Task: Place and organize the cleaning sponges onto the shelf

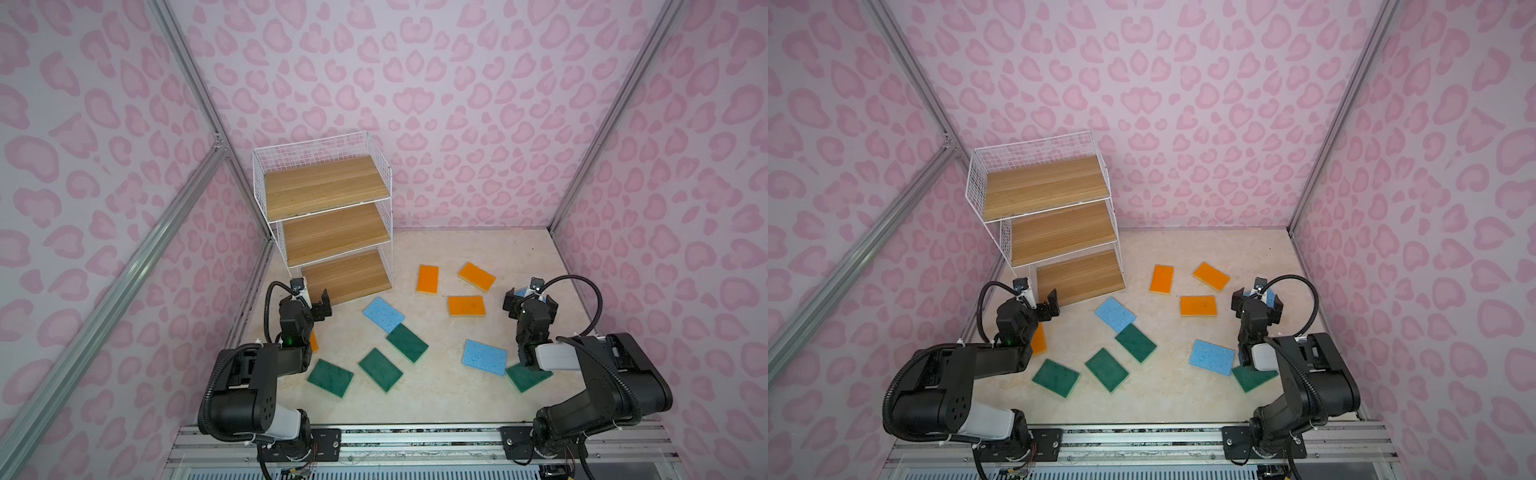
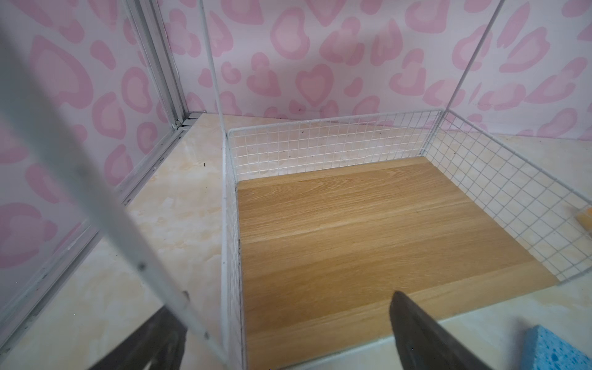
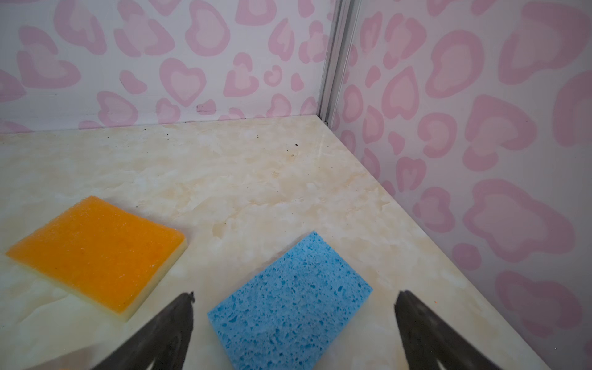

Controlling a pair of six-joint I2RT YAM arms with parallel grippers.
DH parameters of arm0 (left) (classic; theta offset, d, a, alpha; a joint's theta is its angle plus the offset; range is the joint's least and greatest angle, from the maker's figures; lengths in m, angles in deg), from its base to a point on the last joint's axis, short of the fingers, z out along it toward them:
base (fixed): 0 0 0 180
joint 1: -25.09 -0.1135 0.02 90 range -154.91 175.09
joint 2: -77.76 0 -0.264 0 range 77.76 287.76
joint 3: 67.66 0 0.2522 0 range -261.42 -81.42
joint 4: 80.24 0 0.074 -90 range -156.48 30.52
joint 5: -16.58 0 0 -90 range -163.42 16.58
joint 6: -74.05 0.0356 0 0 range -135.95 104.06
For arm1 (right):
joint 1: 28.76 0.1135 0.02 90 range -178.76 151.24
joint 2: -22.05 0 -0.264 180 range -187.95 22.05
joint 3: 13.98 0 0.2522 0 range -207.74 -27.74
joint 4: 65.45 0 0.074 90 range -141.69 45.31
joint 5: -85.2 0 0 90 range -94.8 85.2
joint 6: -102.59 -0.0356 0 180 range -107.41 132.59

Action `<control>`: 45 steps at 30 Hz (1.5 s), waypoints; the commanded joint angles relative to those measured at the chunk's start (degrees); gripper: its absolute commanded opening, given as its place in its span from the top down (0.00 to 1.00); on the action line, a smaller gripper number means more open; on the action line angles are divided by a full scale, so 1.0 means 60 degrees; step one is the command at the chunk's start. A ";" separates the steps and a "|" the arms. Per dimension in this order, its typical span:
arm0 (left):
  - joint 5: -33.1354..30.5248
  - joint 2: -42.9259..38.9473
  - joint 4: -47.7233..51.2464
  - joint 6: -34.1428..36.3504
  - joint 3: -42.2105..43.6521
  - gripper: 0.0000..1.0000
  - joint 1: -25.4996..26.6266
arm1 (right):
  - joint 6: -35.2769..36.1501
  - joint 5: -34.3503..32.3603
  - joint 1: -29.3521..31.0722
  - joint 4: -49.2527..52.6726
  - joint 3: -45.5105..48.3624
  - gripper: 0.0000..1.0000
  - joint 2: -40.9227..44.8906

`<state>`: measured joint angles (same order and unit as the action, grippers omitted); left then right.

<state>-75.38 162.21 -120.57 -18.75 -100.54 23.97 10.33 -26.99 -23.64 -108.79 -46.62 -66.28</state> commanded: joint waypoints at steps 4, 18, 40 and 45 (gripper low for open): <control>-0.0004 0.0005 -0.0194 0.0095 -0.0035 0.03 -0.0017 | -0.0077 0.0008 -0.0001 0.0027 -0.0029 0.01 -0.0013; 0.0004 0.0093 -0.0004 0.0058 -0.0196 0.02 -0.0018 | -0.0134 0.0315 -0.0146 0.0211 -0.0106 0.01 0.0005; 0.0066 -0.0024 -0.0139 0.0045 -0.0043 0.03 -0.0070 | -0.0117 0.0292 -0.0173 0.0036 -0.0005 0.01 0.0067; -0.0470 -0.0923 0.2863 -0.0064 -0.1425 0.02 0.0026 | -0.0040 -0.0646 0.0268 0.1607 -0.0179 0.01 0.1496</control>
<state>-76.49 159.37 -111.14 -18.95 -105.04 23.99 10.20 -26.71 -22.81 -105.25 -46.14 -61.19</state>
